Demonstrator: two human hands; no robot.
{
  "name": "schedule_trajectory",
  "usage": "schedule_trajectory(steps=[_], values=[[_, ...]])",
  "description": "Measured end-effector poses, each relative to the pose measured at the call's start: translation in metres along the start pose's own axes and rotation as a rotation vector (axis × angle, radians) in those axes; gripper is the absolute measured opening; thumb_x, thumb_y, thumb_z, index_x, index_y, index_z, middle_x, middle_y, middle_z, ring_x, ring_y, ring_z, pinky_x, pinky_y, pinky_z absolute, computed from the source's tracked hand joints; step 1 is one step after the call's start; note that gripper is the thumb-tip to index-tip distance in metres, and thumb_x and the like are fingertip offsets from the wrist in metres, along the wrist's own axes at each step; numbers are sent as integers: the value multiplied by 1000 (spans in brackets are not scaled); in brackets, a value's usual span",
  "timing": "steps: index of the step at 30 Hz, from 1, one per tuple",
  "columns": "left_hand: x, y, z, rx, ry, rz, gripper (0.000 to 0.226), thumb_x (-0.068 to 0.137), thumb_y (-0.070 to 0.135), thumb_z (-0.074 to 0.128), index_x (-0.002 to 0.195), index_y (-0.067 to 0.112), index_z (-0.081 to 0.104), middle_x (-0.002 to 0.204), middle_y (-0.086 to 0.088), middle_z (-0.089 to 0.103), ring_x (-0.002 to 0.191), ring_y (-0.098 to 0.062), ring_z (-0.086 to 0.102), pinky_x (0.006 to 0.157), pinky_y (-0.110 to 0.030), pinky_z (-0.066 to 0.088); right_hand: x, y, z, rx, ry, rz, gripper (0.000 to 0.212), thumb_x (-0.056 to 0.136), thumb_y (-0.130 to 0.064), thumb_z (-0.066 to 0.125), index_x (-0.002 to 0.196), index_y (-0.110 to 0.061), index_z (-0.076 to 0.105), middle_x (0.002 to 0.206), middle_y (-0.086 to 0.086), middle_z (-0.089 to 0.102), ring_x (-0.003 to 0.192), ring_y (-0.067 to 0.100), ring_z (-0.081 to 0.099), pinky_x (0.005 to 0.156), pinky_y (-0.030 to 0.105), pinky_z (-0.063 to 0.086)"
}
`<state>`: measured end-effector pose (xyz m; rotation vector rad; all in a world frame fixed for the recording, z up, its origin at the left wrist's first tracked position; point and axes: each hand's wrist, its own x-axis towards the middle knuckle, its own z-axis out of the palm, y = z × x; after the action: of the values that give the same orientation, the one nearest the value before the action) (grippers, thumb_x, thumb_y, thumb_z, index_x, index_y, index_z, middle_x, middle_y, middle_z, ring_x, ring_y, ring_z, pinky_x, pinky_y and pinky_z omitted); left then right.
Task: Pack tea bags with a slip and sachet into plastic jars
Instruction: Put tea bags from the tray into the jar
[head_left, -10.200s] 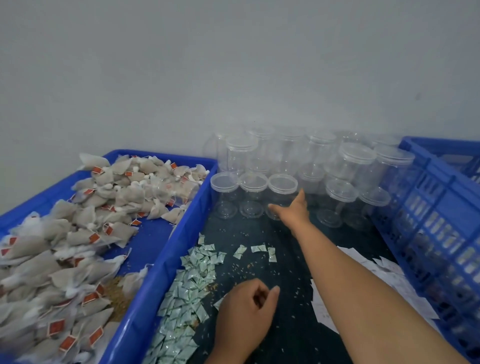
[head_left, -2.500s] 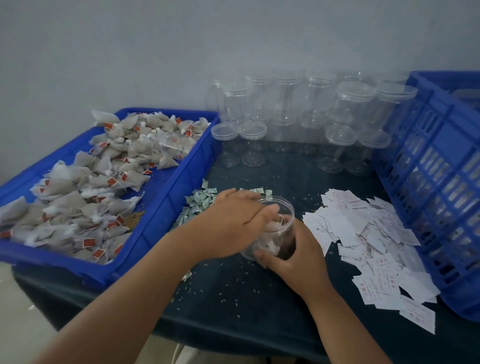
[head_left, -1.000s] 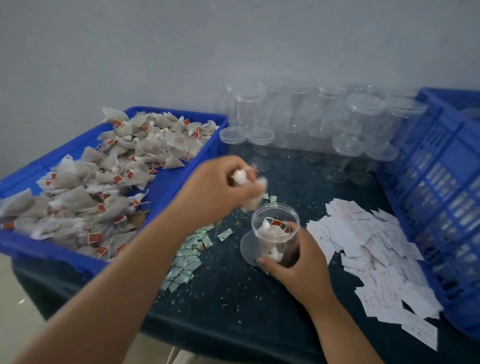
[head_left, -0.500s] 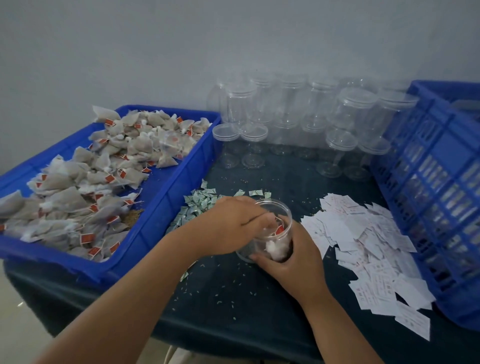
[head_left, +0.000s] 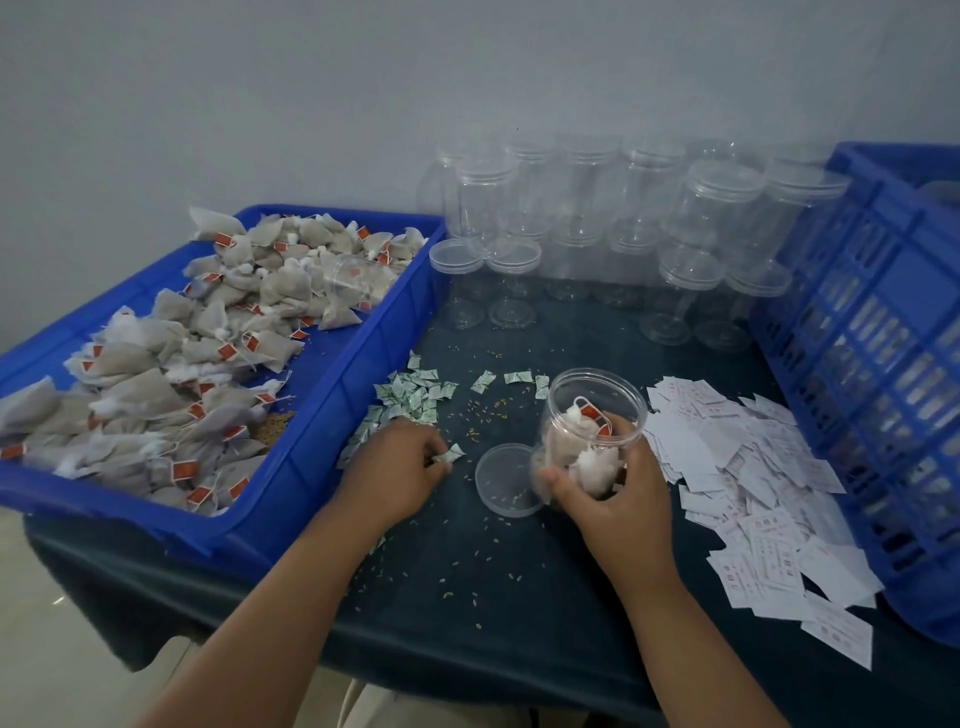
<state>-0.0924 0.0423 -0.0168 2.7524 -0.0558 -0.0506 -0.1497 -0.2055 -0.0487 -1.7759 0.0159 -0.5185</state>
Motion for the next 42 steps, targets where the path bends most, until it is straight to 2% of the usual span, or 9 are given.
schedule_trajectory(steps=[4,8,12,16,22,25,29,34,42], values=[[-1,6,-8,-201,107,-1,10,98,32,71,106,33,65,99,14,66,89,-2,63,78,-27,54,1,-3,-1,28,8,-17,91,62,-55,96,143,-37,57,137,-22,65,131,6,63,106,40,57],[-12,40,-42,-471,268,143,8,96,43,70,103,44,66,90,23,68,89,7,64,69,-7,46,6,-3,-2,-4,4,-78,93,66,-32,102,145,-42,54,140,-31,60,136,1,57,114,28,49],[-29,86,-70,-468,288,518,11,93,52,68,101,46,73,113,25,65,109,-3,63,82,-12,49,7,1,-2,16,13,-13,100,68,-32,103,154,-29,51,145,-13,62,138,15,59,109,49,56],[-25,113,-59,-241,74,512,31,88,57,74,116,45,75,145,24,52,137,-1,42,112,-26,36,1,-4,-4,42,40,-36,101,68,-55,95,154,-34,47,146,-19,60,136,11,60,102,49,61],[-14,122,-35,-721,349,263,4,99,41,66,95,40,68,98,22,69,95,4,66,75,-11,50,4,-14,-14,226,125,-3,87,71,-50,96,146,-44,52,139,-26,64,129,3,65,93,22,61],[-10,112,-12,-551,177,206,8,99,35,67,91,36,68,84,20,70,80,2,66,73,-17,52,13,-10,-27,212,300,-2,83,76,-42,92,148,-35,50,134,-28,63,126,0,65,97,18,57],[-16,113,31,-77,-170,386,23,97,37,69,120,33,71,96,21,64,84,0,58,89,-29,54,22,-3,-37,175,471,91,73,77,-41,92,139,-39,53,132,-15,67,120,8,70,101,41,61],[-10,135,70,19,-73,463,52,96,50,67,143,29,58,119,1,62,108,-21,61,84,-35,52,24,3,-39,171,561,134,72,79,-45,91,139,-37,54,131,-14,68,119,9,70,104,47,59],[9,151,82,183,20,612,33,101,55,56,118,36,77,136,9,59,122,-23,51,93,-38,36,25,2,-40,154,617,87,71,78,-45,92,137,-42,53,129,-16,68,118,8,70,98,32,61]])
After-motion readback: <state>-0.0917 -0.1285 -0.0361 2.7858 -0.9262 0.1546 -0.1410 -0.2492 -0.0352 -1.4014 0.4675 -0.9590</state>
